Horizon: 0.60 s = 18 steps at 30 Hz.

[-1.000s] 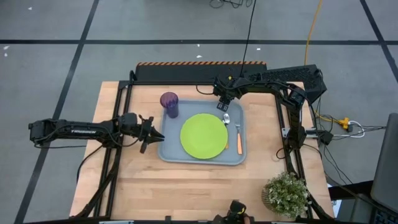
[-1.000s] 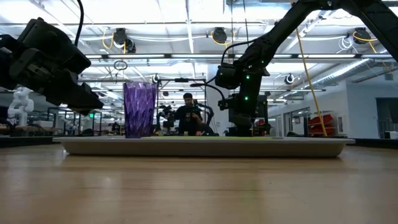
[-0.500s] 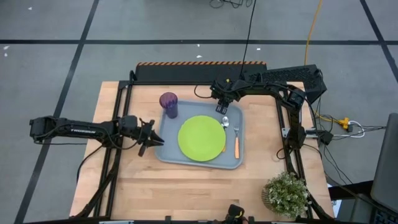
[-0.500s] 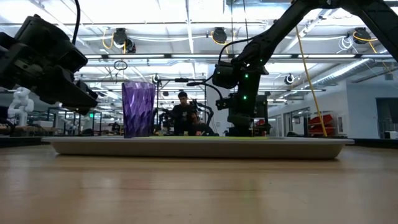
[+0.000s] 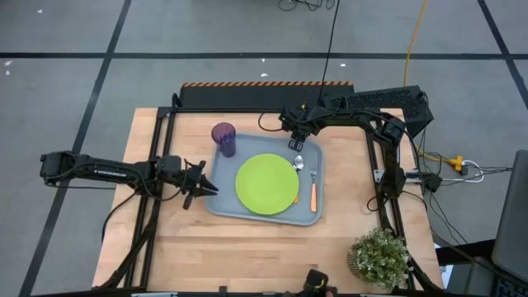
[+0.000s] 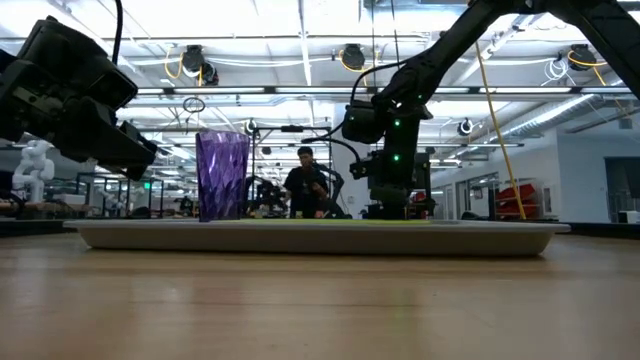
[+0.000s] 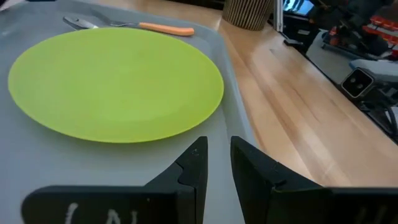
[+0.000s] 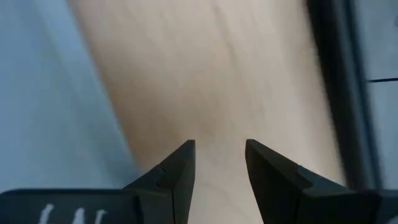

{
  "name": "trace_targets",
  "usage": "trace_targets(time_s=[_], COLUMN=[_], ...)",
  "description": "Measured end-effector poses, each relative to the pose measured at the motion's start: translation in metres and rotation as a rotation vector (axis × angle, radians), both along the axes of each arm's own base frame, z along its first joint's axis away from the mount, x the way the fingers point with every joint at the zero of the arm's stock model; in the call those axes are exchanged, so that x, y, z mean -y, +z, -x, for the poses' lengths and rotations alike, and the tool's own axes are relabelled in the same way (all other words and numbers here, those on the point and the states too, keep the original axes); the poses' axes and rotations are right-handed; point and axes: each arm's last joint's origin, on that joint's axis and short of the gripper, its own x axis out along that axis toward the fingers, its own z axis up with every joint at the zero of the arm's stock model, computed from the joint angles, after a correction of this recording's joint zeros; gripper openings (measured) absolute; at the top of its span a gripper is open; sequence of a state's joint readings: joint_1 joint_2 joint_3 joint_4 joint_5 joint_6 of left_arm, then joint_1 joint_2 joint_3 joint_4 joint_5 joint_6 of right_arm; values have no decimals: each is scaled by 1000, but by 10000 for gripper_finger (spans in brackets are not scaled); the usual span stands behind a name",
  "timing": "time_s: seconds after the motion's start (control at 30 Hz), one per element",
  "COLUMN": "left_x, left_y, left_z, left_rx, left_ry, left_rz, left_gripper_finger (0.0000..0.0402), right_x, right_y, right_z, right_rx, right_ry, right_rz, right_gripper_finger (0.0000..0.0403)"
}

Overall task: Pick and place plate/cup/fork/spoon on tray
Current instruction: Adjust the gray serving tray to the center of the table

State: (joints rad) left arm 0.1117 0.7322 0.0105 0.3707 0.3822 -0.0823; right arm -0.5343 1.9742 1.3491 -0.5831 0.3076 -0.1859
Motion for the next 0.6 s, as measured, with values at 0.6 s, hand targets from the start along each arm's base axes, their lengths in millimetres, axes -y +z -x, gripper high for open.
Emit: trace_targets(time_s=[0.6], left_x=[-1], left_y=[-23], left_z=[11], left_rx=[-296], left_ry=[182], left_rz=[53], left_gripper_finger=[72], right_x=[-10], right_y=[89], right_z=[18], right_rx=[237], right_ry=[-56], right_rz=[157], right_gripper_finger=[134])
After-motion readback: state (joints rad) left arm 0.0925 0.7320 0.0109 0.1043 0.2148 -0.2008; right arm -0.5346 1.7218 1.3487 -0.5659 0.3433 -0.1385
